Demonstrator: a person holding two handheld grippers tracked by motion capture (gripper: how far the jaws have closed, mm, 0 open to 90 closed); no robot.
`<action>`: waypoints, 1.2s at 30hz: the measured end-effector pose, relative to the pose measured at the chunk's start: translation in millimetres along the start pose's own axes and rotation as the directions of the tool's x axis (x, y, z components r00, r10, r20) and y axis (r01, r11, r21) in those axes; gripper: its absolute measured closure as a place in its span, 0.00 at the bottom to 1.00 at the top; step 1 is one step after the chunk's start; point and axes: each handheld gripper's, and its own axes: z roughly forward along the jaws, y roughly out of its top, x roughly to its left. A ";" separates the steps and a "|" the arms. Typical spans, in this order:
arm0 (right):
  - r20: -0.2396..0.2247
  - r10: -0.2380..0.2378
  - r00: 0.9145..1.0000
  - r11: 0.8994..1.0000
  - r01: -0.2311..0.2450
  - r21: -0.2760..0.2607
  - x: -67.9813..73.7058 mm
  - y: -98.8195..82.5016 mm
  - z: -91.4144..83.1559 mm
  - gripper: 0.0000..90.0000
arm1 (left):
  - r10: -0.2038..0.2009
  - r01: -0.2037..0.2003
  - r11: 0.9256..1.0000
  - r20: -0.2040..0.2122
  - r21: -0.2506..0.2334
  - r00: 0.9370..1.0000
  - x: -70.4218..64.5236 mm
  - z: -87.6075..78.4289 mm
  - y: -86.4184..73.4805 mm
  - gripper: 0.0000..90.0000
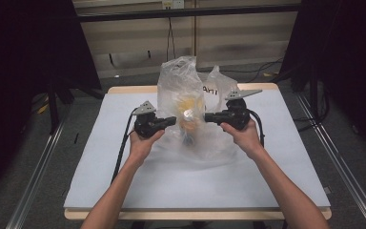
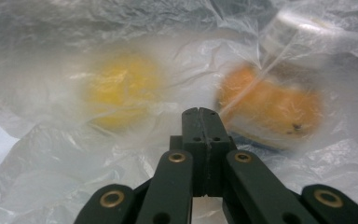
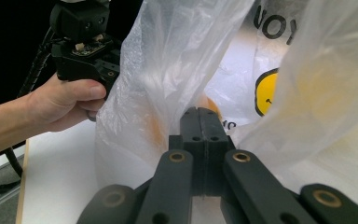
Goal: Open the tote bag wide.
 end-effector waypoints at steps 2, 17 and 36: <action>0.004 -0.008 1.000 1.000 0.008 0.022 1.8 -5.2 2.3 1.00 | 0.016 -0.015 0.999 -0.017 0.042 1.000 -0.9 4.7 -6.1 1.00; 0.092 0.093 0.991 0.980 -0.107 0.166 -49.4 -72.4 24.7 1.00 | -0.060 0.072 0.974 -0.061 0.216 0.996 23.2 36.5 -51.2 1.00; 0.075 0.048 0.996 0.985 -0.060 0.160 -20.6 -76.0 6.4 1.00 | -0.011 0.013 0.987 -0.014 0.161 1.000 7.2 -7.5 -29.2 1.00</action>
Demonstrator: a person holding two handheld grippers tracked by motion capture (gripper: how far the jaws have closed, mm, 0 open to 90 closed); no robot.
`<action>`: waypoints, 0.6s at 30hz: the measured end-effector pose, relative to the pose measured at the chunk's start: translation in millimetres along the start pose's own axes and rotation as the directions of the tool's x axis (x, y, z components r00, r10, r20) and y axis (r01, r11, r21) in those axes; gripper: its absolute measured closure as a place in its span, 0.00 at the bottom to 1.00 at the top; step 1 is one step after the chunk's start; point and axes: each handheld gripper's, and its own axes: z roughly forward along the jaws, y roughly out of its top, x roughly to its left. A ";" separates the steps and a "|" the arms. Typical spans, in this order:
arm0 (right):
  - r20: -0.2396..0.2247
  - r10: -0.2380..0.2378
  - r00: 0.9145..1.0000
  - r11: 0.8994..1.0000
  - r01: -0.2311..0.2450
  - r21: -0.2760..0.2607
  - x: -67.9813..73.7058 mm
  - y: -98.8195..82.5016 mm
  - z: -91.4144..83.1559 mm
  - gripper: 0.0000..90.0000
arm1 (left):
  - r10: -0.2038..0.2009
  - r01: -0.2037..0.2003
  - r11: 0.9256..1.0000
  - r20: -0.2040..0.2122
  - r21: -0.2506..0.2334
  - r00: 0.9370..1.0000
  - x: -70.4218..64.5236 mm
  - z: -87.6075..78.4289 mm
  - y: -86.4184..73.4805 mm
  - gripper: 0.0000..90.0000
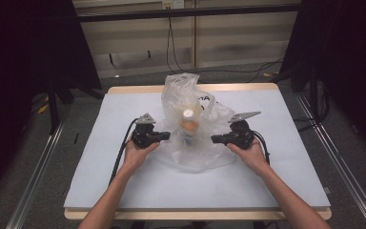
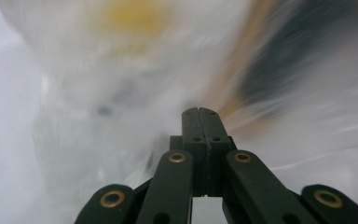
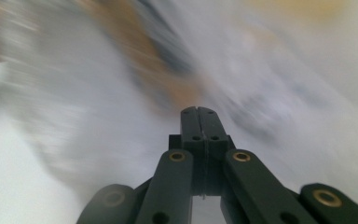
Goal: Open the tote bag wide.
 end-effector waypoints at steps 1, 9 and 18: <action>-0.001 -0.004 1.000 1.000 0.004 -0.025 4.0 4.0 -7.3 1.00 | 0.007 -0.007 0.999 0.006 -0.033 1.000 -3.4 -5.5 5.3 1.00; -0.005 -0.031 1.000 0.987 0.030 -0.160 21.7 27.6 -46.9 1.00 | 0.106 -0.097 0.978 0.039 -0.186 0.994 -32.1 -28.8 56.8 1.00; 0.034 -0.019 0.999 0.972 0.026 -0.233 10.3 71.9 -58.6 1.00 | 0.145 -0.125 0.966 0.071 -0.227 0.987 -44.6 -7.3 115.7 1.00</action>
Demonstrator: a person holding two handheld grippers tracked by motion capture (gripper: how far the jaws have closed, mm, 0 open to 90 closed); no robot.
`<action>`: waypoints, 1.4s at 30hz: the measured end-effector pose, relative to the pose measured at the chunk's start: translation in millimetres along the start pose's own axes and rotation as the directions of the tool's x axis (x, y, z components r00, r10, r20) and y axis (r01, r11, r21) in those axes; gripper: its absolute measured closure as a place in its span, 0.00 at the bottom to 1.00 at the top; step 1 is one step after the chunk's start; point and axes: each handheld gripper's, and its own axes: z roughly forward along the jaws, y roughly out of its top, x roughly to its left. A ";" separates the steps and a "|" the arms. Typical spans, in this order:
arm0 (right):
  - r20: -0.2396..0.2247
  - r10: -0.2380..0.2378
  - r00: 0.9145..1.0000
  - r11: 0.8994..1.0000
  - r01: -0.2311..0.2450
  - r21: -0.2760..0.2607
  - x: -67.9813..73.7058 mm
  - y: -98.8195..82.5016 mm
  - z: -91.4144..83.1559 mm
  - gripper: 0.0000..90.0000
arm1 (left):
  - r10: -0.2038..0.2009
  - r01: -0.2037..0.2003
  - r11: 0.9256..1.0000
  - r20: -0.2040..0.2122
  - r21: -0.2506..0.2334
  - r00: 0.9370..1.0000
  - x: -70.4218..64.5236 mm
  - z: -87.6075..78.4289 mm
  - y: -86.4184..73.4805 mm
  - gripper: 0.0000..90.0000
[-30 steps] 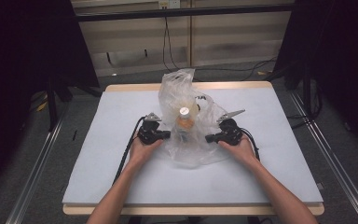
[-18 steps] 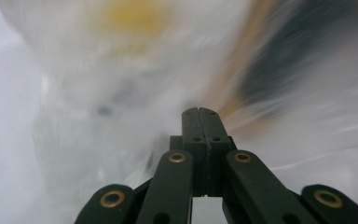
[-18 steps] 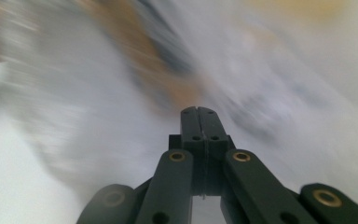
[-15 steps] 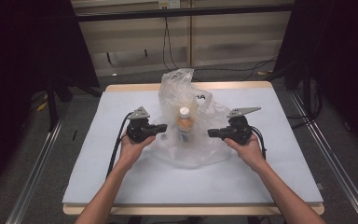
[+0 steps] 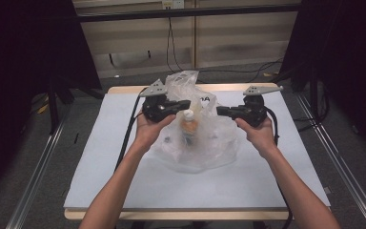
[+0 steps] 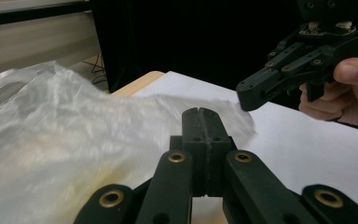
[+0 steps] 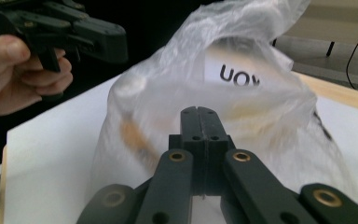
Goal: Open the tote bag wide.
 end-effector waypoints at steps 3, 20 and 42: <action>0.006 -0.006 1.000 1.000 0.006 -0.012 -1.5 9.8 7.5 1.00 | -0.012 0.012 1.000 -0.010 0.016 1.000 2.1 10.8 -0.7 1.00; 0.020 -0.014 1.000 0.997 0.012 0.082 -11.4 25.9 60.3 1.00 | 0.008 -0.008 1.000 -0.021 0.007 1.000 -5.1 -19.0 -30.5 1.00; 0.063 0.039 0.997 0.978 -0.051 0.203 -35.1 -46.4 56.9 1.00 | -0.038 0.061 0.953 -0.083 0.298 0.996 25.3 21.4 -116.6 1.00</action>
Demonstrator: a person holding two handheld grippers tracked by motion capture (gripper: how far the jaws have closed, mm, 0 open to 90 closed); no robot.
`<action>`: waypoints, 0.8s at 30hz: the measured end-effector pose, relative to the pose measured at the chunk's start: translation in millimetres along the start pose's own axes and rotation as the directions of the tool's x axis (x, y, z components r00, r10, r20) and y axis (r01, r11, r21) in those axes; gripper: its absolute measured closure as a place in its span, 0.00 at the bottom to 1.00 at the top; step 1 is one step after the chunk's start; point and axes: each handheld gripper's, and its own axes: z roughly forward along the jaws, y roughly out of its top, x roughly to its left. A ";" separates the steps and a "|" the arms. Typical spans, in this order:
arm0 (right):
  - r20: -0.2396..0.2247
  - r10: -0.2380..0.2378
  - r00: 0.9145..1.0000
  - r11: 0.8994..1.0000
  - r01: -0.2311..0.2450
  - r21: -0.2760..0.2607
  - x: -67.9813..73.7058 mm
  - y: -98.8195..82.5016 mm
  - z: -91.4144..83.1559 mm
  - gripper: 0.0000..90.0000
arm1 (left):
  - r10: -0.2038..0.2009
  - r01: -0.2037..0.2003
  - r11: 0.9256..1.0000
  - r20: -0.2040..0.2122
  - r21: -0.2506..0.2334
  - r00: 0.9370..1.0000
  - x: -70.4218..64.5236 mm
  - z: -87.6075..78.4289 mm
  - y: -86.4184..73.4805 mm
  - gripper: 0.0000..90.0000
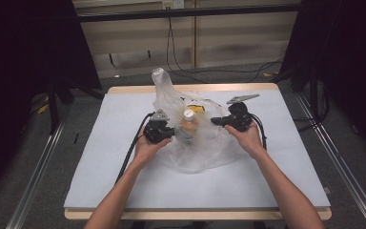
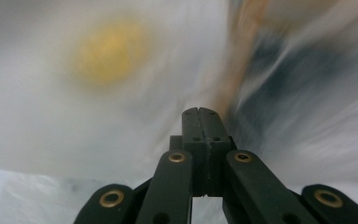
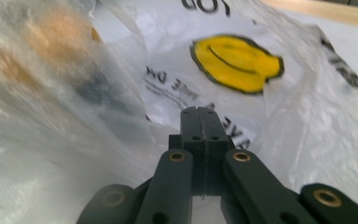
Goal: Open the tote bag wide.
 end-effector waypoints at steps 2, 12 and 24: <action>0.011 -0.001 1.000 1.000 0.001 0.018 -4.6 -6.9 -0.6 1.00 | -0.017 0.017 1.000 -0.005 0.026 1.000 2.5 5.5 -6.9 1.00; 0.032 0.009 0.999 0.989 -0.014 0.148 -13.4 -64.8 -7.5 1.00 | -0.017 0.021 0.993 -0.037 0.116 0.999 8.8 -4.0 -29.4 1.00; 0.008 -0.012 1.000 0.997 0.011 0.076 7.5 -69.4 -36.7 1.00 | -0.004 0.004 1.000 0.008 -0.005 1.000 -8.2 -61.2 -33.5 1.00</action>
